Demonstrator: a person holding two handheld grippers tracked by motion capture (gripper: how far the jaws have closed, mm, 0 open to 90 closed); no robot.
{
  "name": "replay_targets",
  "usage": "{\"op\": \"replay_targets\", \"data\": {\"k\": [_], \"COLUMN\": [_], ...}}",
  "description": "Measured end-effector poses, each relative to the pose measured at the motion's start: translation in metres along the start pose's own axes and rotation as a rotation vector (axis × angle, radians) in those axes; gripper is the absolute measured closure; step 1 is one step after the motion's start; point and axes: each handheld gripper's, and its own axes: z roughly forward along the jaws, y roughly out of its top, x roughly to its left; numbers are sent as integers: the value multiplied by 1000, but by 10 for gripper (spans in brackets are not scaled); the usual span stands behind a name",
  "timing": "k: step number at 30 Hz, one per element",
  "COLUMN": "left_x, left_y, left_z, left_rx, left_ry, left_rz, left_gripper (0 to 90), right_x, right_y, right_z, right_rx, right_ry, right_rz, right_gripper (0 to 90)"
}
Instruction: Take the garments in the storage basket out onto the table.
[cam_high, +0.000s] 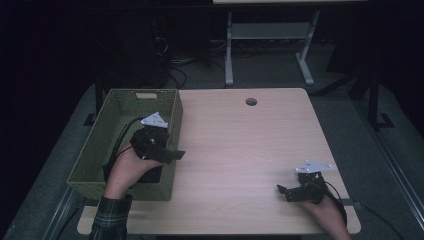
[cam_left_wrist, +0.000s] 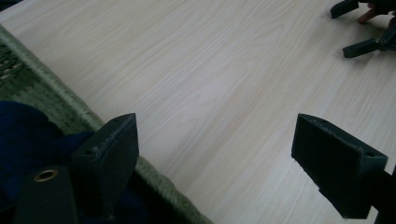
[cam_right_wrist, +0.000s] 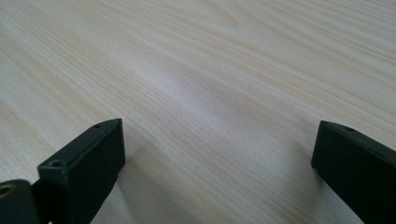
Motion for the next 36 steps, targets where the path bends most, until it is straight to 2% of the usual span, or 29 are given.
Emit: {"op": "replay_targets", "data": {"k": [5,13,24,36], "left_x": [7,16,29,38], "left_y": [-5,-12,-26,-36], "left_z": [-8,-16,-20,-16], "left_rx": [-9,2,57,103], "left_ry": [31,57,124,137], "left_rz": [-22,-51,-84,-107], "left_gripper": [146,146,145,145], "right_x": [0,0,0,0], "right_y": [0,0,0,0], "right_z": [0,0,0,0], "right_rx": [0,0,1,0], "right_ry": [0,0,0,0], "right_rz": [0,0,0,0], "right_gripper": [25,24,24,24]}}
